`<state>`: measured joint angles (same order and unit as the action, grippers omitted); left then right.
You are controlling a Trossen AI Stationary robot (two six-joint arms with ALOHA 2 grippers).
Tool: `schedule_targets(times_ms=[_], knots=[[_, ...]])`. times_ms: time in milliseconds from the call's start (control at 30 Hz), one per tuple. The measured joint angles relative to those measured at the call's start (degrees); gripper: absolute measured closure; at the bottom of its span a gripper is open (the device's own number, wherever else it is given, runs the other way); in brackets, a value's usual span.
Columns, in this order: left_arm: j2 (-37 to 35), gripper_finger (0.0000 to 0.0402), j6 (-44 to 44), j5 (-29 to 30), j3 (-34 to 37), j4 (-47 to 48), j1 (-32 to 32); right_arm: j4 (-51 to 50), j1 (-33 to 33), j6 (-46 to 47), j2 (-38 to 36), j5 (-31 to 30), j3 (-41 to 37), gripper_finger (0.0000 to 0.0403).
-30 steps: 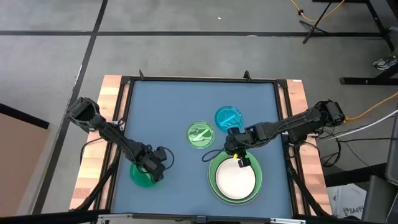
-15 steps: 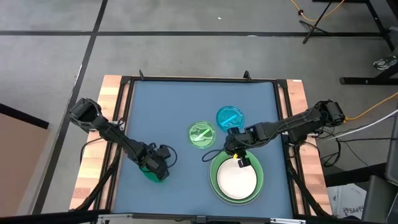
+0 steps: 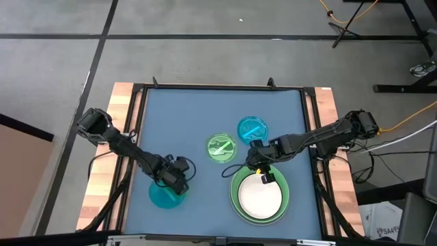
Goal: Stack plastic plates
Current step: Stack the bottom small green plate on top of the white plate
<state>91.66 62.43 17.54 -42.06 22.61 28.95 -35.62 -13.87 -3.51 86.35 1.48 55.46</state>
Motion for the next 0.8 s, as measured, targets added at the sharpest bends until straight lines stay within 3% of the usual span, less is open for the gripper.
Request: schedule_targets(times_ms=[600,800], knots=[[0.02,0.0401,-0.06,2.50,0.11,-5.79,-1.27,0.02,0.00,0.00,0.00,-0.02,0.00,0.0298],[-0.02,0.0401,-4.80,3.43,0.01,-10.01,-3.57,0.02,0.00,0.00,0.00,-0.02,0.00,0.0298]])
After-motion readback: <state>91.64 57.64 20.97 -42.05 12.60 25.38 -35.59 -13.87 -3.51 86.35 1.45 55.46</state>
